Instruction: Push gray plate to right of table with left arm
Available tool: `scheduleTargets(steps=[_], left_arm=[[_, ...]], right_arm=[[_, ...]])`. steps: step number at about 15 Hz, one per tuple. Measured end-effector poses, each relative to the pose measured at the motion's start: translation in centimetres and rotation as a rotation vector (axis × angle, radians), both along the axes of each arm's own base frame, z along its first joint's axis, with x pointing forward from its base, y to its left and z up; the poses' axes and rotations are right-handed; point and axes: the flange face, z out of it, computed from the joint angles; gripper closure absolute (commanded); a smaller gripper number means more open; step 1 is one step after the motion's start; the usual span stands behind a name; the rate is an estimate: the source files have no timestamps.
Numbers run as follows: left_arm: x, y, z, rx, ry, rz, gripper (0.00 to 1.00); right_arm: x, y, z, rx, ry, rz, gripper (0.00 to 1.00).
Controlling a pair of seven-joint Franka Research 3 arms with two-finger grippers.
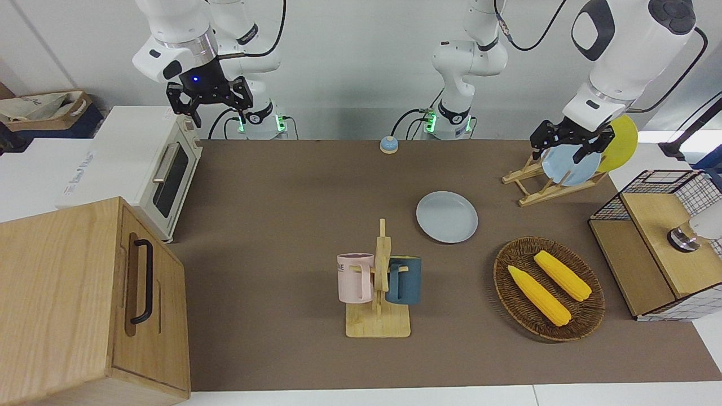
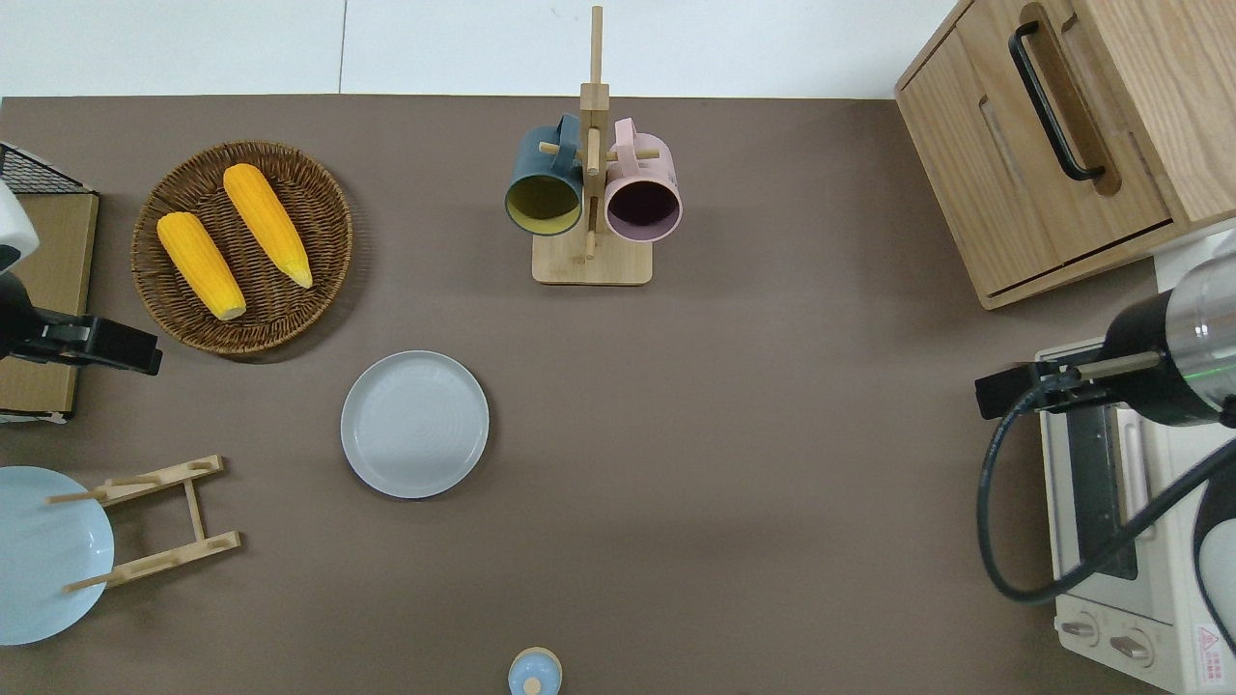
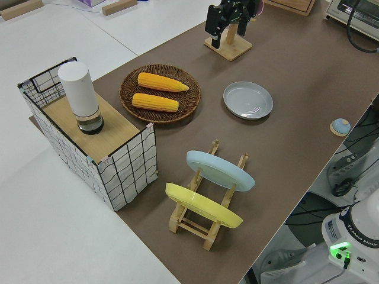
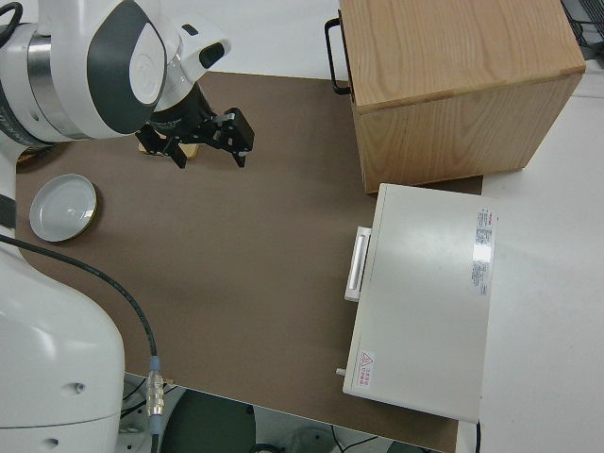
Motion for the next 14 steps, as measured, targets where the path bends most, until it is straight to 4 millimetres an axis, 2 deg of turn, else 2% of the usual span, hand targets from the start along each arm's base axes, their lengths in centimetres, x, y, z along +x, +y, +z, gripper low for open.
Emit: scheduleTargets(steps=[14], left_arm=[[-0.9, 1.1, -1.6, -0.002, 0.078, 0.033, 0.00]], right_arm=[[0.0, 0.0, 0.0, 0.000, 0.000, 0.000, 0.017]])
